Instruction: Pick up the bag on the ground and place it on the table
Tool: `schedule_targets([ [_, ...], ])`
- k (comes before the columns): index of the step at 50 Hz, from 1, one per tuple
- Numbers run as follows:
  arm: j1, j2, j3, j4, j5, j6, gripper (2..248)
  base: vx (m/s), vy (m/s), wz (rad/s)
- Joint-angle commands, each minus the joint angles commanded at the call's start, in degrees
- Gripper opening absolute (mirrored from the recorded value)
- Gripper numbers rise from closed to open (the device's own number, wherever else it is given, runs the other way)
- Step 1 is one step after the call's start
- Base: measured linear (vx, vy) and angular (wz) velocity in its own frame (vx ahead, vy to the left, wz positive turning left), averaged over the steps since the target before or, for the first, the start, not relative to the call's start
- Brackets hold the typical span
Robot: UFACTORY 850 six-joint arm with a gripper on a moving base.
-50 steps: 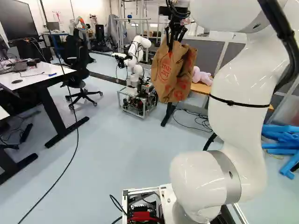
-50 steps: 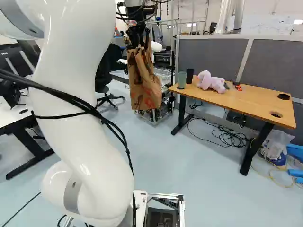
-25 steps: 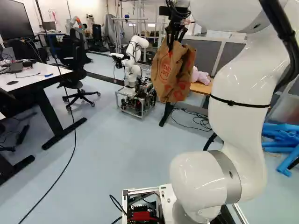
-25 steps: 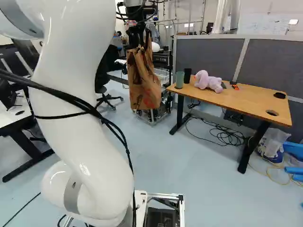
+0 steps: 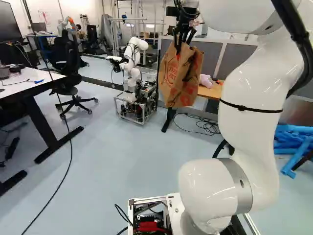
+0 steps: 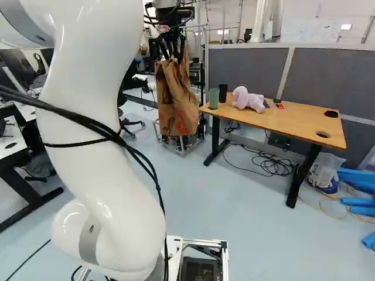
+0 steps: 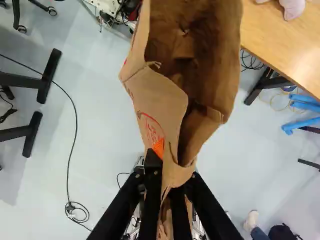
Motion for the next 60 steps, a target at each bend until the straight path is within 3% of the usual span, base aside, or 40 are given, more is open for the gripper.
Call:
schedule_targets([
  [60, 0.0, 0.0, 0.0, 0.0, 0.0, 0.0, 24, 0.024, -0.072, -0.221],
])
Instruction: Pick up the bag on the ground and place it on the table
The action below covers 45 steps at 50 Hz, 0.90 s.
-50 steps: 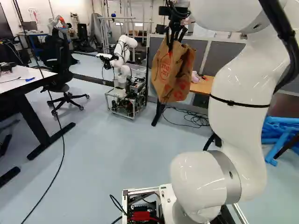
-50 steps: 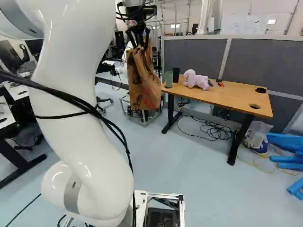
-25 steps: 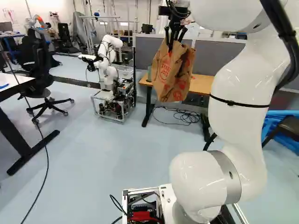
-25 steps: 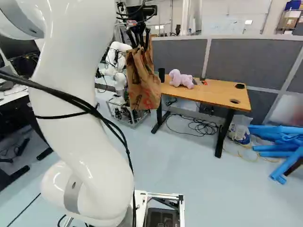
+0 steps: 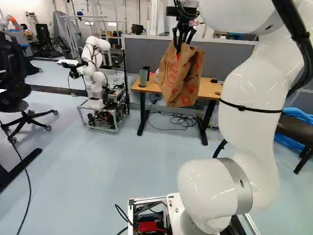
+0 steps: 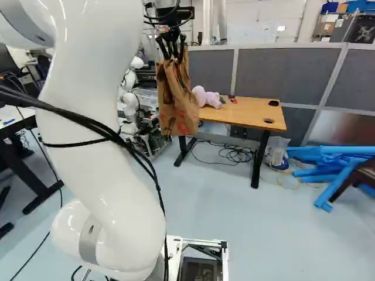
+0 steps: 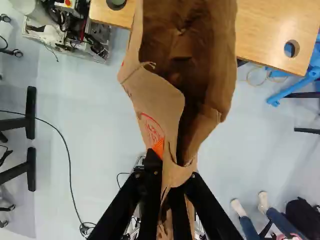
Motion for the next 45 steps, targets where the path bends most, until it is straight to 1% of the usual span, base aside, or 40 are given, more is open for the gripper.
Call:
schedule_targets([
  [29, 0.0, 0.0, 0.0, 0.0, 0.0, 0.0, 24, 0.055, -0.082, -0.259],
  [45, 0.0, 0.0, 0.0, 0.0, 0.0, 0.0, 24, 0.073, -0.005, -0.032],
])
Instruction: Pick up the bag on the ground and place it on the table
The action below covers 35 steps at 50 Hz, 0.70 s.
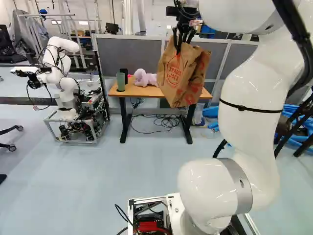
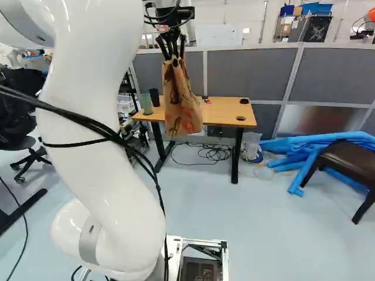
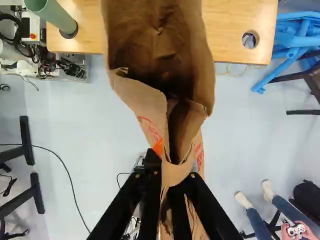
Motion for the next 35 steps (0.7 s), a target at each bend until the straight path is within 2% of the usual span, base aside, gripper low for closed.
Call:
schedule_targets([
  [18, 0.0, 0.0, 0.0, 0.0, 0.0, 0.0, 24, 0.101, -0.007, 0.01],
  [35, 0.0, 0.0, 0.0, 0.0, 0.0, 0.0, 24, 0.109, -0.091, 0.013],
])
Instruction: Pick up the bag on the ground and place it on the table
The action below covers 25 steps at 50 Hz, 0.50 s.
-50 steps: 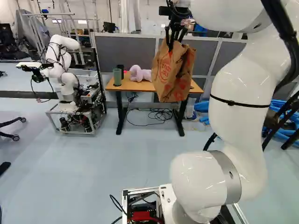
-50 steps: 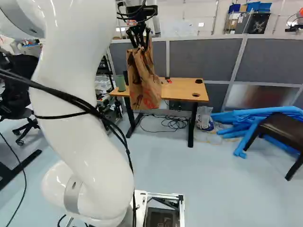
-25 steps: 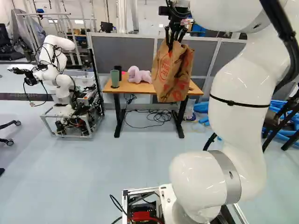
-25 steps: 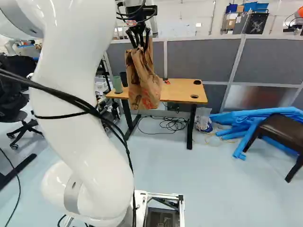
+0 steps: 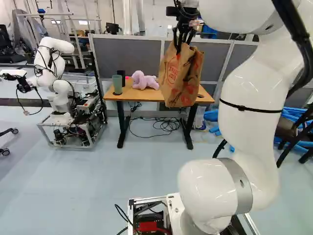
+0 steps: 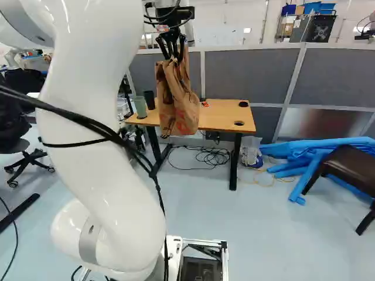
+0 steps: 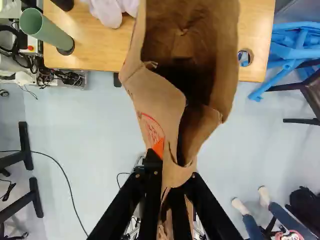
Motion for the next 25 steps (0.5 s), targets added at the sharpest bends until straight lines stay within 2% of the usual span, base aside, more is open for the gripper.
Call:
schedule_targets([
  [25, 0.0, 0.0, 0.0, 0.0, 0.0, 0.0, 24, 0.12, -0.101, 0.001],
])
